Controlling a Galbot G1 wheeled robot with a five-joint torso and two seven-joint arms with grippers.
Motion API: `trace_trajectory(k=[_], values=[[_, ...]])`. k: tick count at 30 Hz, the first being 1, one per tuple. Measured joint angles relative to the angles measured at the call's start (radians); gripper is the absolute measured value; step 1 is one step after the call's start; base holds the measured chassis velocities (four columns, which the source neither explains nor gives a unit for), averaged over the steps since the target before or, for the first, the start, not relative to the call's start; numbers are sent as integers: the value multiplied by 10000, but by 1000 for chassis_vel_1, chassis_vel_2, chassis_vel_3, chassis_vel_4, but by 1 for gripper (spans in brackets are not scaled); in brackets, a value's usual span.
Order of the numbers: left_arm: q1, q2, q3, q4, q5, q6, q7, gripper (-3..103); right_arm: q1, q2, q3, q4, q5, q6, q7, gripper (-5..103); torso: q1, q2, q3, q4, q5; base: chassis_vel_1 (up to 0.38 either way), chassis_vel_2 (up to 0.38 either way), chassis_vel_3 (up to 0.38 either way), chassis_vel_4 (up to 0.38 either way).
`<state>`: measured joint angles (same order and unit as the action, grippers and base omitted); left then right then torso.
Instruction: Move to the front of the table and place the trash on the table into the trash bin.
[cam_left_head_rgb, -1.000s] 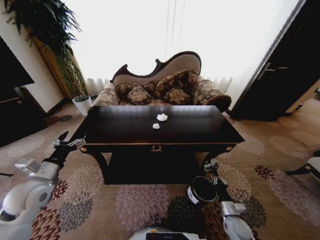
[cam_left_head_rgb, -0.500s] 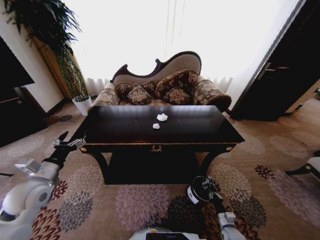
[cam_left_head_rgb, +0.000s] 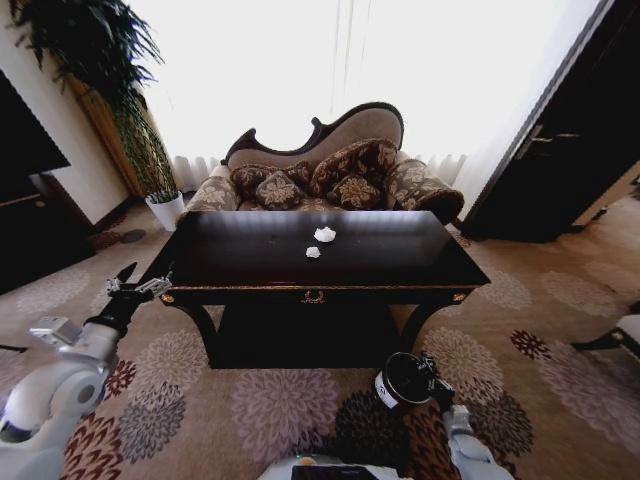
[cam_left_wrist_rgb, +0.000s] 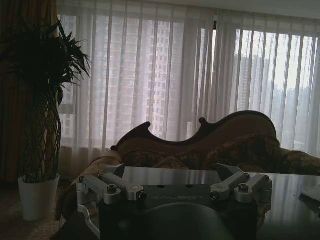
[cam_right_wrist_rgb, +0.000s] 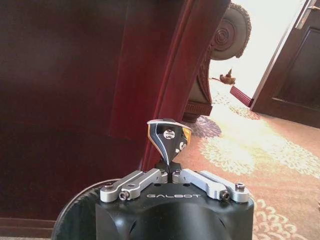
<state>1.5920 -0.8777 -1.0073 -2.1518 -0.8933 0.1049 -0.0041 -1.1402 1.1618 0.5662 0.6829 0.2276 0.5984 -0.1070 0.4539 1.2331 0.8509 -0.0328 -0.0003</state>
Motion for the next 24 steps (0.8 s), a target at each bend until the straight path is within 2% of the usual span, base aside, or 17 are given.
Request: trace_trajectory(k=[6,8,10,11,13,16,18,19,23,24], values=[[0,0,0,0,0,0,1,100,-48,138,-2,272,18,-194,2,-1,0,0,0,3,1,0,0,0,0],[0,0,0,0,0,0,0,100,-66,177,-2,318,19,-222,0,3,0,0,0,3,2,0,0,0,0],[1,0,0,0,0,0,0,100,-117,255,-3,426,18,-314,-4,14,0,0,0,3,1,0,0,0,0],[0,0,0,0,0,0,0,100,-122,268,-2,444,19,-333,-4,14,0,0,0,3,1,0,0,0,0],[1,0,0,-1,0,0,1,100,-131,285,0,465,29,-378,-4,25,-1,0,0,3,2,0,0,0,0],[0,0,0,0,0,0,0,100,-138,275,3,483,50,-421,-3,30,0,0,0,3,1,0,0,0,0],[0,0,0,-1,0,-1,0,100,-146,257,3,536,63,-460,-3,41,0,0,0,3,1,0,0,0,0],[0,0,0,-1,0,-1,0,100,-146,257,3,536,63,-460,-3,41,0,0,0,3,1,0,0,0,0],[0,0,0,0,0,-1,0,100,-278,328,4,878,95,-576,11,63,0,0,0,4,0,0,0,0,0],[0,0,0,0,0,0,0,100,-317,354,3,955,106,-596,15,63,0,0,0,3,1,0,0,0,0]])
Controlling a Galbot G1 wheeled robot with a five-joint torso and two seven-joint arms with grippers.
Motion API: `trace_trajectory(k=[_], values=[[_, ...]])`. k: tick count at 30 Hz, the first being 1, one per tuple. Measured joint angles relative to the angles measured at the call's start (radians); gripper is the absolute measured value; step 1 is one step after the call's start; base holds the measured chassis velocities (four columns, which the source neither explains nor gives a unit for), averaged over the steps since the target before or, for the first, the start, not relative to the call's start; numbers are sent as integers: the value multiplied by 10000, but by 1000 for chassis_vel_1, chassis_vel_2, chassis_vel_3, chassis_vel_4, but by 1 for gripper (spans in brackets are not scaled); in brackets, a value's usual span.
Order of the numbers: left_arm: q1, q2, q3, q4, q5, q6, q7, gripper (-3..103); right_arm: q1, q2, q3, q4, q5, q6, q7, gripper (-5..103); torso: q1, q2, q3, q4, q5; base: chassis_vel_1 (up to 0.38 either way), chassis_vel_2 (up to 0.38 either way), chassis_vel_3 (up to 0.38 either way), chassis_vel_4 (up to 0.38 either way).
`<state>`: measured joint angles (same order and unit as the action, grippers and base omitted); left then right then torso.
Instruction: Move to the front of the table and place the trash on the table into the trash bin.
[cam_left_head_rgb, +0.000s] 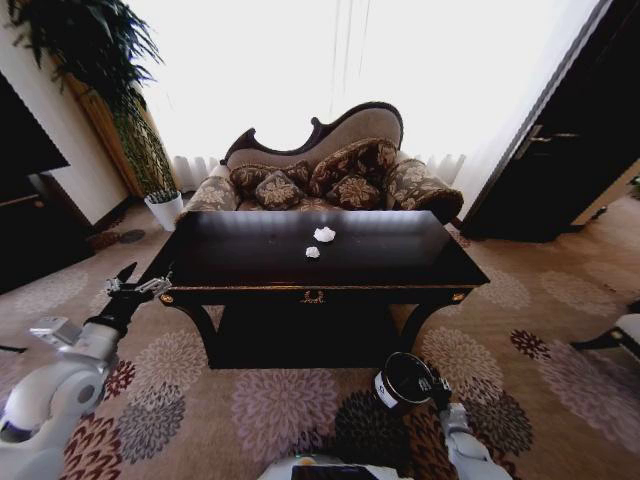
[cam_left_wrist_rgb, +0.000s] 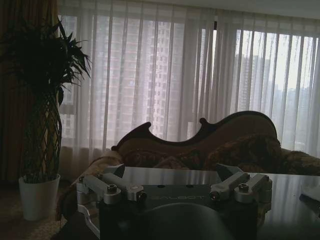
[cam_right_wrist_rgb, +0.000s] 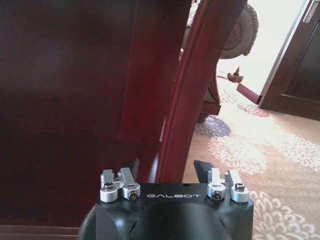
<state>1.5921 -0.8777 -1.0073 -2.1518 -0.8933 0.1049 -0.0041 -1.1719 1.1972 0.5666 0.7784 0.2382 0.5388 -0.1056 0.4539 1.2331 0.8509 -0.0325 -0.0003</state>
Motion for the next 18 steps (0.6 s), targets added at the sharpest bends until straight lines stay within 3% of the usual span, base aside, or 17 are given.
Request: trace_trajectory(k=[1,5,7,10,18], values=[[0,0,0,0,0,0,0,100,0,0,0,0,0,0,0,63,0,0,0,0,0,0,0,0,0],[0,0,0,0,0,0,0,100,-538,264,4,884,144,-109,3,85,0,0,0,1,1,0,0,0,0],[0,0,0,0,0,0,0,100,-719,335,7,1175,203,-134,1,85,0,0,0,0,1,0,0,0,0],[0,0,0,0,0,0,0,100,-1401,600,35,2250,435,-232,21,99,0,0,-1,0,2,0,0,0,0],[0,0,0,0,0,-1,-1,100,-3089,987,366,5214,838,-42,259,100,0,0,-2,3,-4,0,0,0,0]])
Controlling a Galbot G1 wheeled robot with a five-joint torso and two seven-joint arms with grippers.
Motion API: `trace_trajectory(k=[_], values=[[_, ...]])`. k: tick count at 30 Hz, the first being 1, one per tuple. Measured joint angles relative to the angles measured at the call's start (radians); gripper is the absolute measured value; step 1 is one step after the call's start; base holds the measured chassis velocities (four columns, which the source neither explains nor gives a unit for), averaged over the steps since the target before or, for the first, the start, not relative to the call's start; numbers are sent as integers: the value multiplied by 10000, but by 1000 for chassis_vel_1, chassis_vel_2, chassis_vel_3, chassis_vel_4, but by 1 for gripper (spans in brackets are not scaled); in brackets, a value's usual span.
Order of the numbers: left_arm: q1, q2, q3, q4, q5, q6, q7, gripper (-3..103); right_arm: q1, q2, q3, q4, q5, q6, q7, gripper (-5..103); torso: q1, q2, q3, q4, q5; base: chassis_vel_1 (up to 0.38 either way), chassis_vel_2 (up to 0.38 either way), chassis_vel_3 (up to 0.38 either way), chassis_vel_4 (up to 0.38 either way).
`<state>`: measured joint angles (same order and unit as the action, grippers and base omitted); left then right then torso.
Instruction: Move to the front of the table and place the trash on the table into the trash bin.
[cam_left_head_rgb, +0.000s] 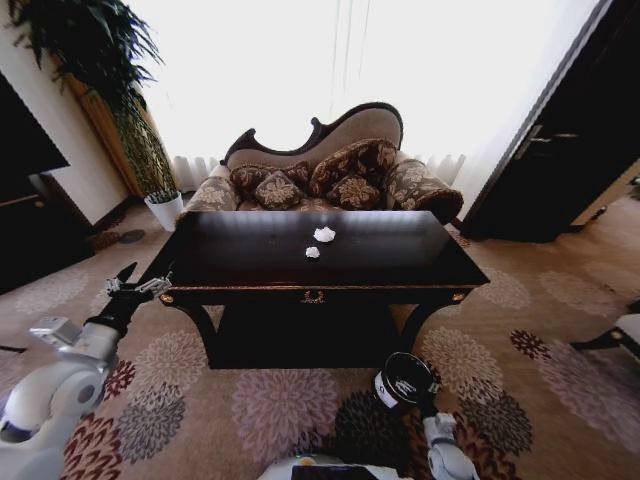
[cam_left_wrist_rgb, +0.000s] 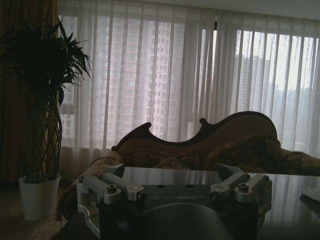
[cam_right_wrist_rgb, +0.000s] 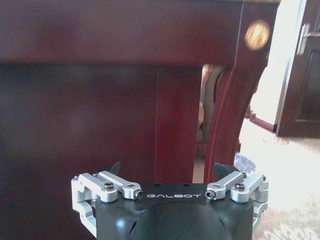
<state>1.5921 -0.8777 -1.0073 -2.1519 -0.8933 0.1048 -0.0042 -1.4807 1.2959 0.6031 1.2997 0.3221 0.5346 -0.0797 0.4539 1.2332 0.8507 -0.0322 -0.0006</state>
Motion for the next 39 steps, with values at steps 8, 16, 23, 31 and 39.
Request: trace_trajectory(k=[8,16,23,31,39], values=[[0,0,0,0,0,0,0,100,-1678,7,482,2158,1057,-240,258,100,-1,0,0,-6,4,0,0,0,0],[0,0,1,0,0,0,0,100,-2851,196,1272,4848,1412,-604,344,100,-1,1,1,-3,4,0,0,0,0],[0,0,0,0,0,-1,0,100,-3119,-34,1911,6146,1580,-1382,649,100,0,0,1,-4,4,0,0,0,0],[0,0,0,0,0,0,-1,100,-2904,-864,2100,8194,2481,-3184,1284,100,-1,0,1,-4,4,0,0,0,0],[0,0,0,0,0,-1,0,100,-1753,-3098,1789,9235,3491,-5123,1901,100,0,0,2,-3,9,0,0,0,0]])
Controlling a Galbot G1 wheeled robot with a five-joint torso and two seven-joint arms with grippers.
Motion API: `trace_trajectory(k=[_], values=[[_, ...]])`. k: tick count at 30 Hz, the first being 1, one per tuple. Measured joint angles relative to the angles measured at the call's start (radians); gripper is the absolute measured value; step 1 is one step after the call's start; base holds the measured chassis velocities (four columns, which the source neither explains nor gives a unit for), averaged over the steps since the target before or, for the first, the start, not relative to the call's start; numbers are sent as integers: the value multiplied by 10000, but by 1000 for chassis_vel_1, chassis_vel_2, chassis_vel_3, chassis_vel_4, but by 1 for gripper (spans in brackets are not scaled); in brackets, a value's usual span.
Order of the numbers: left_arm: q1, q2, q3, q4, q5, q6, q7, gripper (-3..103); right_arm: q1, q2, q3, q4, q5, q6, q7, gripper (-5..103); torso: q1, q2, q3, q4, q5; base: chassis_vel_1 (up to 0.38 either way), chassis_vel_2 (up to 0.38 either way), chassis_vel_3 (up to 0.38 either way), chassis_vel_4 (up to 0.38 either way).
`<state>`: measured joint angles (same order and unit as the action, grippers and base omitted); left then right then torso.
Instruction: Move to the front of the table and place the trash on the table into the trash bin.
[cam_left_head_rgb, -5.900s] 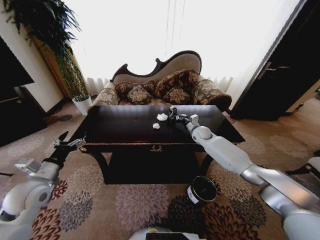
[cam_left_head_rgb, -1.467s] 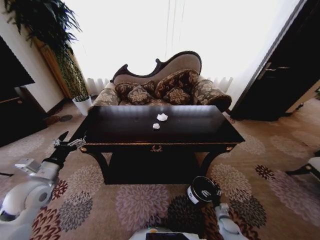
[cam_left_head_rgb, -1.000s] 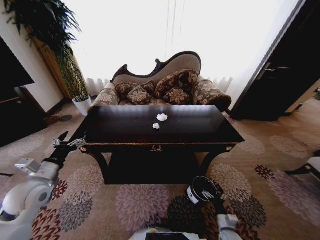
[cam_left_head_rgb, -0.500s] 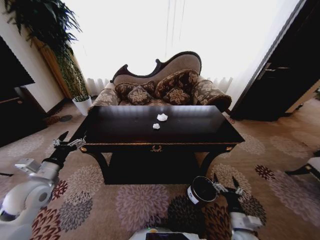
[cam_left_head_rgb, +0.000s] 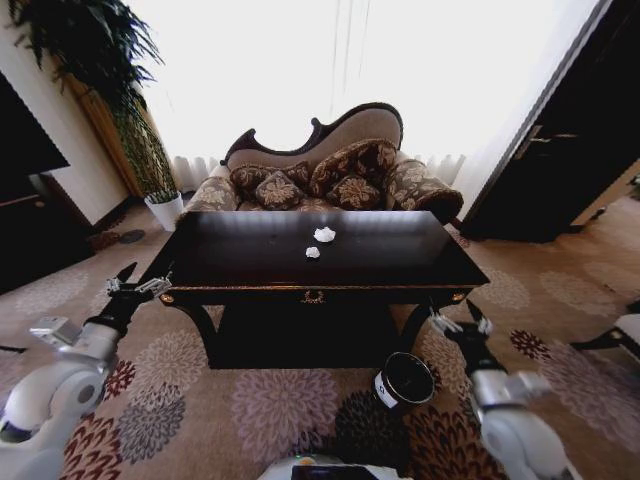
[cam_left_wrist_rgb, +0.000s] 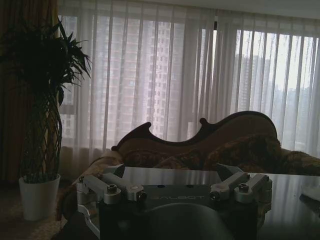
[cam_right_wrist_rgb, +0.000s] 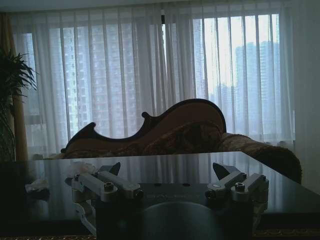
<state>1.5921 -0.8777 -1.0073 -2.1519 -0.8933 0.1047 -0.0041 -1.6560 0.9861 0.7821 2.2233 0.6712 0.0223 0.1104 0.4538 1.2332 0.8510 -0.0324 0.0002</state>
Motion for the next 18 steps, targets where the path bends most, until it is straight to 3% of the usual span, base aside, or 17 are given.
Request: trace_trajectory(k=[2,3,7,9,10,11,16,18], values=[[0,0,0,0,0,0,0,100,484,-787,-141,95,682,-700,278,100,1,0,0,1,-5,0,0,0,0],[0,0,0,0,0,0,0,100,484,-787,-141,95,682,-700,278,100,1,0,0,1,-5,0,0,0,0],[0,0,0,0,0,0,0,100,1338,-2050,-495,-160,1648,-1445,497,100,0,0,0,-1,-4,0,0,0,0],[-1,0,0,0,0,0,0,100,1526,-2243,-586,-255,1786,-1540,541,100,0,1,0,0,-4,0,0,0,0],[0,0,0,0,0,0,0,100,2072,-2864,-871,-567,2194,-1790,651,100,0,0,1,0,1,0,0,0,0],[0,0,0,0,0,0,0,100,2072,-2864,-871,-567,2194,-1790,651,100,0,0,1,0,1,0,0,0,0],[0,0,1,0,0,-1,2,100,3434,-4421,-1706,-1454,3031,-2326,791,100,2,0,1,0,-6,0,0,0,0],[0,0,1,0,0,0,1,100,3757,-4671,-1928,-1606,3186,-2403,790,100,1,0,0,-1,-5,0,0,0,0]])
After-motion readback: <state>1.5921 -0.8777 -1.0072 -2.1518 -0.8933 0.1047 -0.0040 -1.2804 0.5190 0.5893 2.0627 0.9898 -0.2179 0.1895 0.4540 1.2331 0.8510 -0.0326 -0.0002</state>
